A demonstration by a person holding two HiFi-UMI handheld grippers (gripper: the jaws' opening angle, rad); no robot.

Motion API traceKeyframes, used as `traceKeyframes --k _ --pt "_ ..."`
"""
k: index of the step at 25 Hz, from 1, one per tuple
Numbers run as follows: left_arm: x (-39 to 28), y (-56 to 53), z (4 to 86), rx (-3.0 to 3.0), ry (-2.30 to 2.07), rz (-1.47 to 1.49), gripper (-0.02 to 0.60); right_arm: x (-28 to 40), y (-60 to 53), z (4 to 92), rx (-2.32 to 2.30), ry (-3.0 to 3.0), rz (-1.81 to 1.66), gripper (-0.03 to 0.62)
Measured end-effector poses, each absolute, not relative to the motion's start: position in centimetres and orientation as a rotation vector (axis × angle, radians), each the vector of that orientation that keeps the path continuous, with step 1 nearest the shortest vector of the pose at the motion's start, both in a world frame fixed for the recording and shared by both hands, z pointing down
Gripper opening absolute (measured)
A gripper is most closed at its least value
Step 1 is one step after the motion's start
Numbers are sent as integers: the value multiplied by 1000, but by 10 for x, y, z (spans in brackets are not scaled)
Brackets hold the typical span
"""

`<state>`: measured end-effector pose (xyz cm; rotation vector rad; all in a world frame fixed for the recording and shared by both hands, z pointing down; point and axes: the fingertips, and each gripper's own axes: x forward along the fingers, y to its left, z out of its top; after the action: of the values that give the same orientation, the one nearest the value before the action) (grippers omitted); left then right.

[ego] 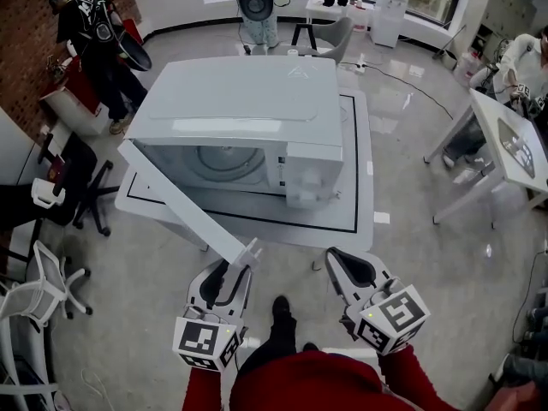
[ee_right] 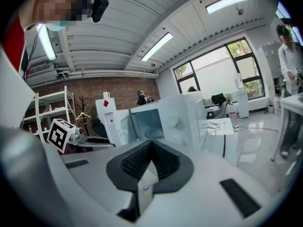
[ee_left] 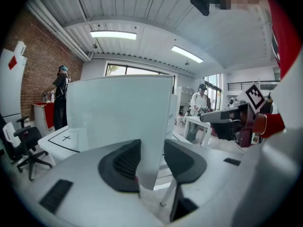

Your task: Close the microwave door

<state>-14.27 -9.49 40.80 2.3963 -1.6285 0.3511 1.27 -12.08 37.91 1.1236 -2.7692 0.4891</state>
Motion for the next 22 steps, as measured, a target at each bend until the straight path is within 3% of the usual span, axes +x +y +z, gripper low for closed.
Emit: traceKeyframes --k 22 --pt "-107 -154 410 2432 -1510 236 161 26 -135 384 1212 -2737 466 12"
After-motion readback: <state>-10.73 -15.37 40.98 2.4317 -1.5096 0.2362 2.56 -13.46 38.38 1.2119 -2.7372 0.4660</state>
